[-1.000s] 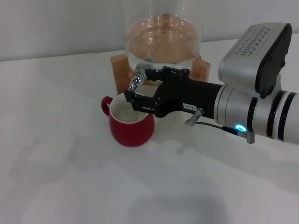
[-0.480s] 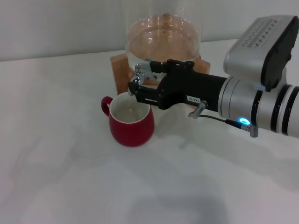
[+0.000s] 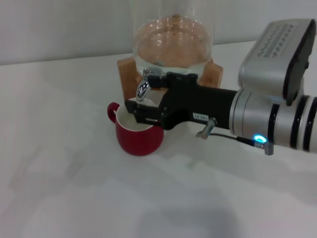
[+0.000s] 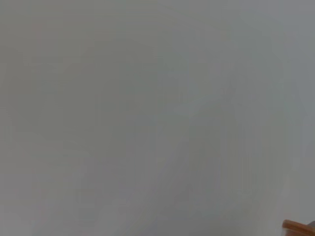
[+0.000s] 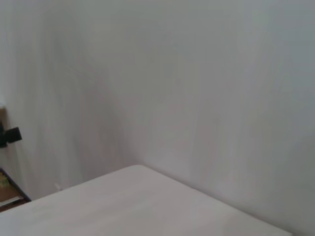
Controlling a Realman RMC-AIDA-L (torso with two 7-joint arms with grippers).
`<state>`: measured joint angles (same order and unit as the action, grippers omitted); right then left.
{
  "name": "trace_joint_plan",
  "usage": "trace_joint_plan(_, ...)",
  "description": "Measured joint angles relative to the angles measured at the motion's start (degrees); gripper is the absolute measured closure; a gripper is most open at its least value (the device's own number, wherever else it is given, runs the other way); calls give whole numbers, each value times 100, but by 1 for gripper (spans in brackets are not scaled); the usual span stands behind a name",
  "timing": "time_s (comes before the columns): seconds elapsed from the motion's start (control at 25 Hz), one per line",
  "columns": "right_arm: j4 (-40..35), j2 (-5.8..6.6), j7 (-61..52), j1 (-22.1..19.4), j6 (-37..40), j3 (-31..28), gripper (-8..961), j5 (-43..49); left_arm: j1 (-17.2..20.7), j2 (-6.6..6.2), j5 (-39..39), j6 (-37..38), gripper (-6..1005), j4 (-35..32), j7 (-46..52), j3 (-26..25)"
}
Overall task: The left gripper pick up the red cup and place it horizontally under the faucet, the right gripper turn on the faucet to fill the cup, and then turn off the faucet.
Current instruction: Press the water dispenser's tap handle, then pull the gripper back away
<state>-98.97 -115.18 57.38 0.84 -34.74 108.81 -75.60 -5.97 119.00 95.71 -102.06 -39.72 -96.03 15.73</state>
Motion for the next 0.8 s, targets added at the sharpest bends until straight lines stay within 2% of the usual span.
trace_joint_plan(0.32, 394, -14, 0, 201, 228, 124, 218, -13, -1, 0, 0, 1, 139, 0, 19, 18)
trace_joint_plan(0.8, 466, -8, 49, 203, 503, 64, 218, 34, 18, 0, 0, -42, 139, 0, 23, 9)
